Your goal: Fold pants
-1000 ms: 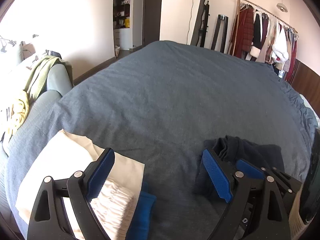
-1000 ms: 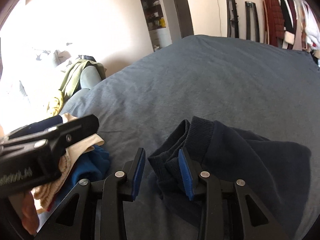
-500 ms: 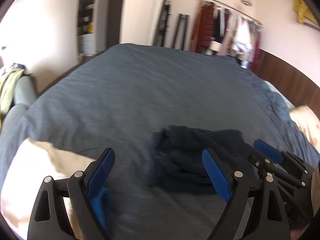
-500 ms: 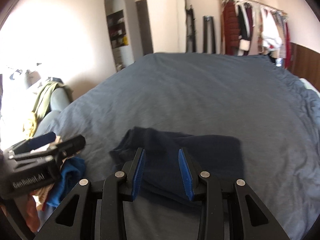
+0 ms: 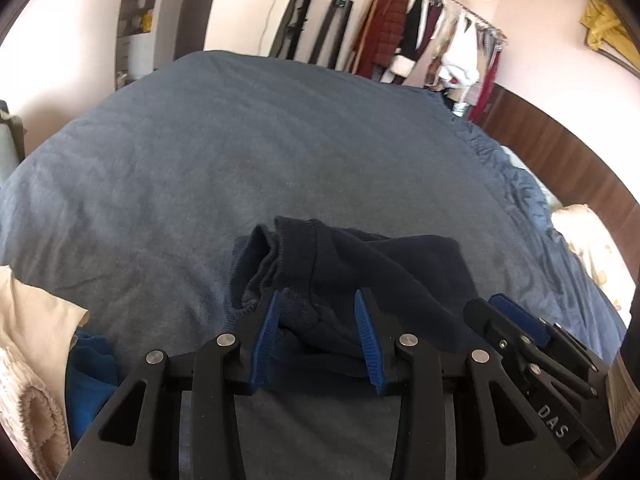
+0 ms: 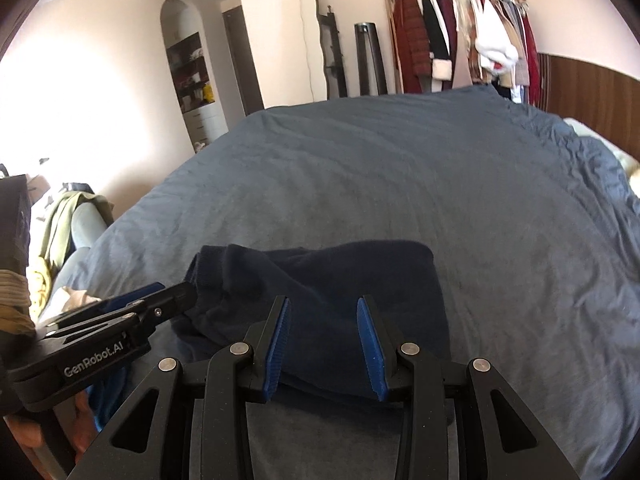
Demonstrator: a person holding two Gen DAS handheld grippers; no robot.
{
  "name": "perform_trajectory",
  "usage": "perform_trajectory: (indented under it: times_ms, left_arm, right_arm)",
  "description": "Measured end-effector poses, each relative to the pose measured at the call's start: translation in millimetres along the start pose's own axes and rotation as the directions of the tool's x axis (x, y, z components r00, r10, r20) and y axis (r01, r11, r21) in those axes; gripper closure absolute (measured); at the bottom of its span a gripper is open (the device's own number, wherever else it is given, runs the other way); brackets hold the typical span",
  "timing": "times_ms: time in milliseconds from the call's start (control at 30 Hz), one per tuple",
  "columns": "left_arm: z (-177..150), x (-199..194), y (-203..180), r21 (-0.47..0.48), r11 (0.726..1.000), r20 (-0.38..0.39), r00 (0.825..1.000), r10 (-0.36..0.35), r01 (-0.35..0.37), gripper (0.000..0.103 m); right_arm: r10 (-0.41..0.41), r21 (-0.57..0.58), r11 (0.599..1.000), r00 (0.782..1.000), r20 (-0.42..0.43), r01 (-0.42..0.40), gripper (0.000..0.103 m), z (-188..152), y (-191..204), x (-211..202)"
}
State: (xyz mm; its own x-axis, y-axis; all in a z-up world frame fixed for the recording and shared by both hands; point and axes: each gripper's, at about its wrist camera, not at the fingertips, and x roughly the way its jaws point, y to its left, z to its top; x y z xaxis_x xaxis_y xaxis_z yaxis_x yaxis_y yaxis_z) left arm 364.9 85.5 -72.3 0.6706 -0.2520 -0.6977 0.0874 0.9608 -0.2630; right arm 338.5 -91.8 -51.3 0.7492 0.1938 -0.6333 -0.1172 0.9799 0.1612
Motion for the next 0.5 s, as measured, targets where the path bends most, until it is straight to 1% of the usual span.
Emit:
perform_trajectory:
  times_ms: [67,133,200,300,333,467,500]
  left_arm:
    - [-2.6,2.5,4.7,-0.017,1.0,-0.008,1.0,0.018,-0.018,0.065]
    - [-7.3,5.1,9.6,-0.043,0.999,-0.015,1.0,0.017,-0.017,0.065]
    - [-12.8,11.2,15.5,-0.064,0.998,-0.038,0.999,0.021,-0.023,0.065]
    - [-15.2,18.2,25.2,-0.108,0.994,-0.062,0.998,-0.009,0.002,0.065]
    - [-13.8,18.4,25.6,-0.119,0.993,-0.06,0.998,-0.015,0.007,0.065]
    - [-6.8,11.9,14.7,-0.11,0.993,-0.032,0.998,-0.057,0.053,0.064]
    - [-5.0,12.8,8.4,-0.085,0.996,-0.03,0.999,-0.044,0.041,0.061]
  right_arm:
    - [0.014,0.011,1.0,1.0,-0.009,-0.013,0.067,-2.0,-0.3,6.1]
    - [0.023,0.013,1.0,1.0,-0.016,-0.023,0.067,-4.8,0.7,10.5]
    - [0.029,0.005,1.0,0.999,-0.024,-0.029,0.067,-6.9,3.0,14.4]
    - [0.035,0.0,0.999,0.999,-0.038,-0.035,0.067,-10.8,6.0,19.0]
    - [0.035,-0.002,0.999,0.999,-0.042,-0.035,0.067,-12.2,6.9,20.0]
    - [0.034,-0.004,0.999,0.998,-0.054,-0.034,0.067,-16.3,7.3,21.4]
    - [0.035,-0.003,0.999,0.998,-0.055,-0.035,0.067,-16.7,6.8,21.4]
